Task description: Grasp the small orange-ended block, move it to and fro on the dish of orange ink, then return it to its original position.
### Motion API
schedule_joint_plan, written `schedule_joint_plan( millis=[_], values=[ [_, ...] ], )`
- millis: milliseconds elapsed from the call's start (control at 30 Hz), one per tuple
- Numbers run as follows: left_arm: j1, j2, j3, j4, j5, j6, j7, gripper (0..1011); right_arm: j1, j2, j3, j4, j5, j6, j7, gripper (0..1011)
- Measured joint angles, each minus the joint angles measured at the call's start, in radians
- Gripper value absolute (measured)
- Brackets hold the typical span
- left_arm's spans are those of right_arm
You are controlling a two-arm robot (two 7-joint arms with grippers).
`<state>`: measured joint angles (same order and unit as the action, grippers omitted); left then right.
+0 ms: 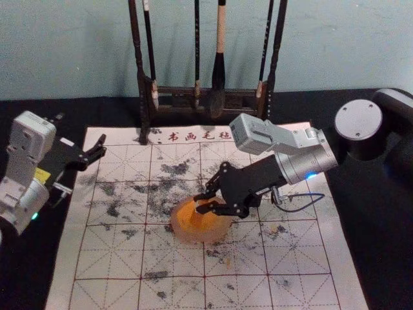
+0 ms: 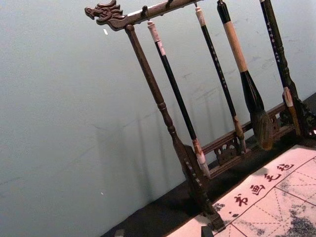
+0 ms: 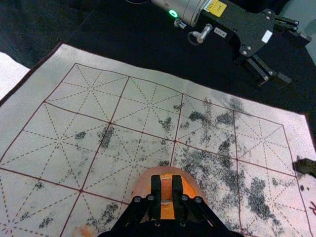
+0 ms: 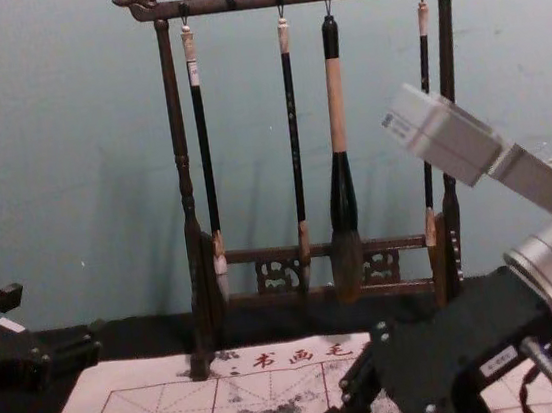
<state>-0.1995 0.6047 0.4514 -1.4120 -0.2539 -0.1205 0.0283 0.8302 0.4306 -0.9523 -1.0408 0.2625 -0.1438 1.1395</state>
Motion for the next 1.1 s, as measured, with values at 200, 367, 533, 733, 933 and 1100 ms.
schedule_joint_plan(
  millis=[200, 367, 533, 733, 933, 1100],
  values=[
    [0.0, 0.0, 0.0, 0.0, 0.0, 0.0, 0.0, 1001, 0.014, -0.026, -0.006, 0.033, -0.002, -0.009, 0.003, 129],
    [0.0, 0.0, 0.0, 0.0, 0.0, 0.0, 0.0, 1001, 0.023, -0.041, -0.007, 0.055, -0.005, -0.014, 0.003, 129],
    [0.0, 0.0, 0.0, 0.0, 0.0, 0.0, 0.0, 1001, 0.035, -0.06, -0.007, 0.086, -0.01, -0.021, 0.002, 129],
    [0.0, 0.0, 0.0, 0.0, 0.0, 0.0, 0.0, 1001, 0.043, -0.071, -0.005, 0.108, -0.016, -0.026, -0.005, 129],
    [0.0, 0.0, 0.0, 0.0, 0.0, 0.0, 0.0, 1001, 0.044, -0.069, 0.002, 0.109, -0.024, -0.025, -0.012, 129],
    [0.0, 0.0, 0.0, 0.0, 0.0, 0.0, 0.0, 1001, 0.042, -0.064, 0.006, 0.103, -0.026, -0.024, -0.016, 129]
  ],
)
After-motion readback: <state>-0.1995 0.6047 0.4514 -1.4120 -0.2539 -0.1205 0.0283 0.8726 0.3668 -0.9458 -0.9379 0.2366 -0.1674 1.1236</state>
